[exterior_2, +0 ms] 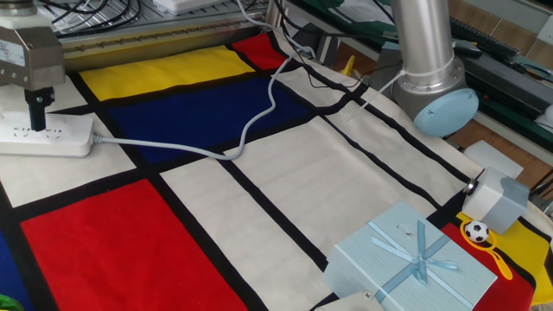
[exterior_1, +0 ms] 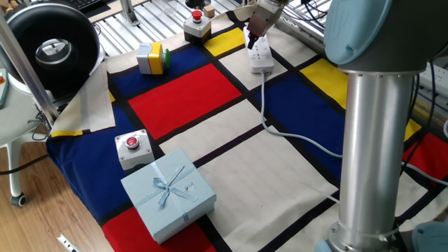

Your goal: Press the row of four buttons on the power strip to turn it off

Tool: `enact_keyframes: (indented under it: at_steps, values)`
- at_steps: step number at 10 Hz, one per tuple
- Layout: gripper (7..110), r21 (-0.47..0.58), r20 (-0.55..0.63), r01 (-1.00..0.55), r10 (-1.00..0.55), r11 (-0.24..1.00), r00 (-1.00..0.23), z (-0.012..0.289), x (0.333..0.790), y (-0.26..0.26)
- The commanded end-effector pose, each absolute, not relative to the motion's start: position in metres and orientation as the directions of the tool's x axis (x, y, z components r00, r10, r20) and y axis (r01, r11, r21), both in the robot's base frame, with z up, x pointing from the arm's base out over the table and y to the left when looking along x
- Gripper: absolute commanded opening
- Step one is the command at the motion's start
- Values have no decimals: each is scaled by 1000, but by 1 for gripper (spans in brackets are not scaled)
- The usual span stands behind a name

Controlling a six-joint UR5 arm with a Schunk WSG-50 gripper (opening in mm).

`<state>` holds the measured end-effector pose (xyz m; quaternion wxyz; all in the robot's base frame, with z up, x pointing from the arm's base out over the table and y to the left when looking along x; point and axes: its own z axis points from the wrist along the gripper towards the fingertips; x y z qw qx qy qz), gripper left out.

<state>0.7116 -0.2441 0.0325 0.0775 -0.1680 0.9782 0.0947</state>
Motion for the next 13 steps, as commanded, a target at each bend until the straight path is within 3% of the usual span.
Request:
enact_keyframes:
  at_steps: [1,13]
  values:
    - [88,156,-197,-348,-317,924,-928,35,725,-250]
    - [88,154,-218,-378,-341,913,-914,26,741,-262]
